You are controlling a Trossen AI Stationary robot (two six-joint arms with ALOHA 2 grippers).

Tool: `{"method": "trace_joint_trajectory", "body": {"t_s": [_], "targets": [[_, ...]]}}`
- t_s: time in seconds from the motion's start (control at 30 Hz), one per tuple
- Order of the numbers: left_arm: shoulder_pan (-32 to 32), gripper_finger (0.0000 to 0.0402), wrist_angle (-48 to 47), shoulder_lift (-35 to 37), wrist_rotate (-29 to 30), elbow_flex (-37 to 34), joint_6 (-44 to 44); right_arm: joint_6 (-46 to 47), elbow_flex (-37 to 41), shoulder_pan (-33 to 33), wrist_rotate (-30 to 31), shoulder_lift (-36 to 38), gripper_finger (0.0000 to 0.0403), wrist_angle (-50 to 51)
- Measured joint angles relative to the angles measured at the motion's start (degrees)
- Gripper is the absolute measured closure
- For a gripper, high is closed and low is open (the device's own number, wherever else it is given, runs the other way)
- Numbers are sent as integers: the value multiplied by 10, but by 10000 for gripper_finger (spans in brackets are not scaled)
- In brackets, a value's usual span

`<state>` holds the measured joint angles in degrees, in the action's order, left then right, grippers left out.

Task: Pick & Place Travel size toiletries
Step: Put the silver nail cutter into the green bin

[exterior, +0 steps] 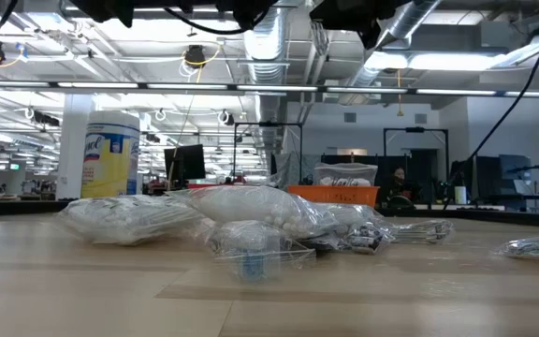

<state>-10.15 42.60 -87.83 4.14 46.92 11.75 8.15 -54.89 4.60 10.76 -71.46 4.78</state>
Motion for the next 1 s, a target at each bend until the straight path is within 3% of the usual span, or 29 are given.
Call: {"method": "trace_joint_trajectory", "body": {"t_s": [0.27,0.47,0.67,1.0], "targets": [[0,281,-8,19,0,0,0,12,0,0,0,0,354,22],[0,281,-77,61,14,0,0,34,-1,-2,0,0,354,60],[0,283,-133,100,20,-2,-1,98,-25,-2,1,0,354,168],[0,285,-129,130,21,-23,-13,221,-27,26,11,0,354,330]]}}
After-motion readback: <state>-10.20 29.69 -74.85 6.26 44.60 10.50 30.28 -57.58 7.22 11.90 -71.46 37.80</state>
